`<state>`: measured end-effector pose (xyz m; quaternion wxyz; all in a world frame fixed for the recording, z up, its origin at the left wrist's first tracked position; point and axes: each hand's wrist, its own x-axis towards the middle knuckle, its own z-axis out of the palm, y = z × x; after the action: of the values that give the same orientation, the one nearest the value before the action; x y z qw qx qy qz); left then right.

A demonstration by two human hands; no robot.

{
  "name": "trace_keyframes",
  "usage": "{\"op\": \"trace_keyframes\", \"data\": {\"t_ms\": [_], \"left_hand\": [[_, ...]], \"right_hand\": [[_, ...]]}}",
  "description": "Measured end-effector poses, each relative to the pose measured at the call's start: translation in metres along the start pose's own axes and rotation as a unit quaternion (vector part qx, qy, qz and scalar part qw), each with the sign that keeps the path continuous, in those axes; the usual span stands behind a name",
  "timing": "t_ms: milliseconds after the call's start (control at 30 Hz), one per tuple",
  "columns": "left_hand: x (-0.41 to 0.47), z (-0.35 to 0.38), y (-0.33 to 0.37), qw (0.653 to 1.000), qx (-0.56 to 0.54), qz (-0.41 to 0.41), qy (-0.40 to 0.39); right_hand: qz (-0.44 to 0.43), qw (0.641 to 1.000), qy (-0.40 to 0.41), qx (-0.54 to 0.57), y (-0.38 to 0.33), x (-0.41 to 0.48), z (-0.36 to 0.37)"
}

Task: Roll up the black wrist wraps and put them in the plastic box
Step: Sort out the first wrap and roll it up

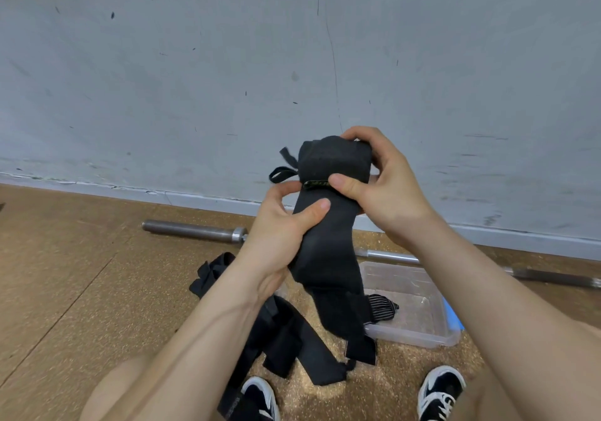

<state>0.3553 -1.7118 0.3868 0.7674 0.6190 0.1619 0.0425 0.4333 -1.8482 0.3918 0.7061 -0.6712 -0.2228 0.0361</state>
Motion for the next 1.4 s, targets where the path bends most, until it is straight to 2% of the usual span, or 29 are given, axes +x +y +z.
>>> {"op": "trace_keyframes", "data": {"t_ms": [67, 167, 233, 267, 333, 400, 433, 500, 633, 667, 700, 733, 767, 833, 933, 1033, 1133, 1233, 1400], "left_hand": [[-0.004, -0.005, 0.005, 0.999, -0.045, -0.012, -0.013], [-0.007, -0.022, 0.015, 0.98, -0.11, -0.015, -0.166], [-0.009, -0.028, 0.02, 0.967, -0.085, 0.002, -0.242], [-0.011, -0.028, 0.02, 0.966, -0.044, 0.024, -0.254], [-0.012, -0.025, 0.018, 0.969, 0.074, 0.103, -0.213], [-0.012, -0.022, 0.016, 0.956, 0.186, 0.196, -0.11], [-0.01, -0.024, 0.014, 0.941, 0.229, 0.239, -0.073], [-0.011, -0.02, 0.013, 0.888, 0.326, 0.324, -0.031], [-0.012, -0.013, 0.015, 0.796, 0.451, 0.403, 0.01], [-0.014, -0.013, 0.015, 0.791, 0.438, 0.427, -0.028], [-0.015, -0.012, 0.013, 0.8, 0.412, 0.428, -0.087], [-0.017, -0.014, 0.01, 0.791, 0.418, 0.428, -0.13], [-0.019, -0.017, 0.007, 0.794, 0.419, 0.412, -0.152], [-0.021, -0.018, 0.006, 0.823, 0.4, 0.368, -0.167], [-0.023, -0.017, 0.012, 0.827, 0.383, 0.376, -0.167], [-0.024, -0.022, 0.019, 0.867, 0.309, 0.371, -0.123], [-0.02, -0.027, 0.025, 0.884, 0.273, 0.376, -0.058], [-0.004, -0.034, 0.024, 0.923, 0.231, 0.306, -0.003], [0.015, -0.032, 0.011, 0.931, 0.227, 0.277, 0.068]], "right_hand": [[0.001, 0.999, 0.033, 0.026, -0.002, 0.003, -0.005], [0.005, 0.998, 0.051, 0.045, -0.003, 0.004, -0.012], [0.023, 0.997, 0.046, 0.06, -0.004, 0.004, -0.012], [0.036, 0.996, 0.042, 0.077, -0.004, 0.004, -0.012], [0.064, 0.991, 0.033, 0.109, -0.004, 0.004, -0.012], [0.095, 0.987, 0.024, 0.126, -0.004, 0.005, -0.013], [0.109, 0.986, 0.019, 0.129, -0.003, 0.005, -0.012], [0.129, 0.982, 0.006, 0.136, -0.001, 0.005, -0.01], [0.158, 0.981, -0.031, 0.109, 0.004, 0.005, -0.008], [0.155, 0.984, -0.035, 0.083, 0.005, 0.004, -0.008], [0.148, 0.986, -0.032, 0.063, 0.006, 0.005, -0.009], [0.14, 0.989, -0.023, 0.051, 0.006, 0.005, -0.01], [0.133, 0.99, -0.01, 0.046, 0.006, 0.005, -0.011], [0.126, 0.991, 0.009, 0.041, 0.008, 0.005, -0.01], [0.118, 0.993, 0.007, 0.014, 0.01, 0.002, -0.004], [0.092, 0.995, -0.018, -0.023, 0.009, -0.002, 0.003], [0.084, 0.994, -0.058, -0.03, 0.009, -0.005, 0.01], [0.112, 0.988, -0.104, 0.006, 0.008, -0.009, 0.015], [0.102, 0.987, -0.123, 0.033, 0.009, -0.01, 0.022]]}}
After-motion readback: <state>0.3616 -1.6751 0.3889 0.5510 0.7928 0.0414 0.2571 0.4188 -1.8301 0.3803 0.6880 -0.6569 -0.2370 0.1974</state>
